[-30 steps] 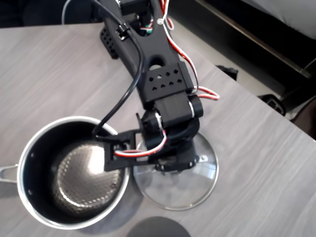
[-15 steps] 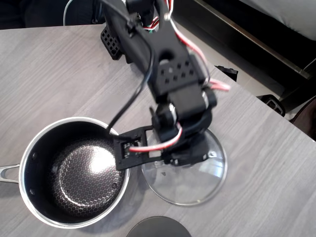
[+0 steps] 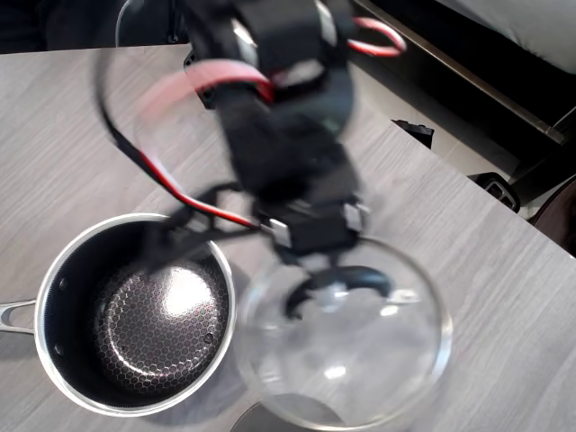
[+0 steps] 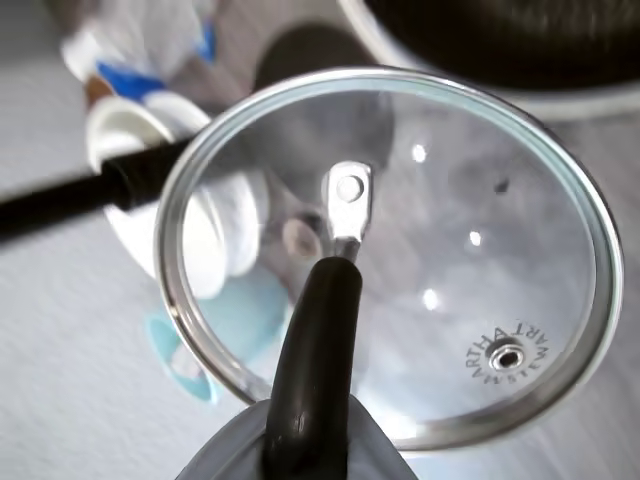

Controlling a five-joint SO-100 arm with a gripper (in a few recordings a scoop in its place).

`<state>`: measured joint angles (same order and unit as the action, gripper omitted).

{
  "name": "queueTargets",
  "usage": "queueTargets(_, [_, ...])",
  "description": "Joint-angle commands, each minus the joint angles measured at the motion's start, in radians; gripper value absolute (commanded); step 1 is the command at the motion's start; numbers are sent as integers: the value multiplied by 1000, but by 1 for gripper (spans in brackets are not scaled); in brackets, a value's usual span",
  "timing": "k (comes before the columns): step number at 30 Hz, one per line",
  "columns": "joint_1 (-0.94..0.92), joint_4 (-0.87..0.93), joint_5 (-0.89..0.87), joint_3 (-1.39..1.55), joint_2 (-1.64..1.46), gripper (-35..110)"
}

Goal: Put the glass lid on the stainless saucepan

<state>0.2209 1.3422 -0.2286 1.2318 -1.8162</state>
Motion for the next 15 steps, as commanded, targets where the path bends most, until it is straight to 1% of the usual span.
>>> queueTargets(1, [-124,14,51,-75,-110,0])
queueTargets(7, [-275,72,144,-75,-144,0])
queueTargets(10, [-328,67,173,-86,-132,0])
queueTargets(12, [-345,132,181,-186,-75,0])
queueTargets(15, [-356,356,173,-531,146,0])
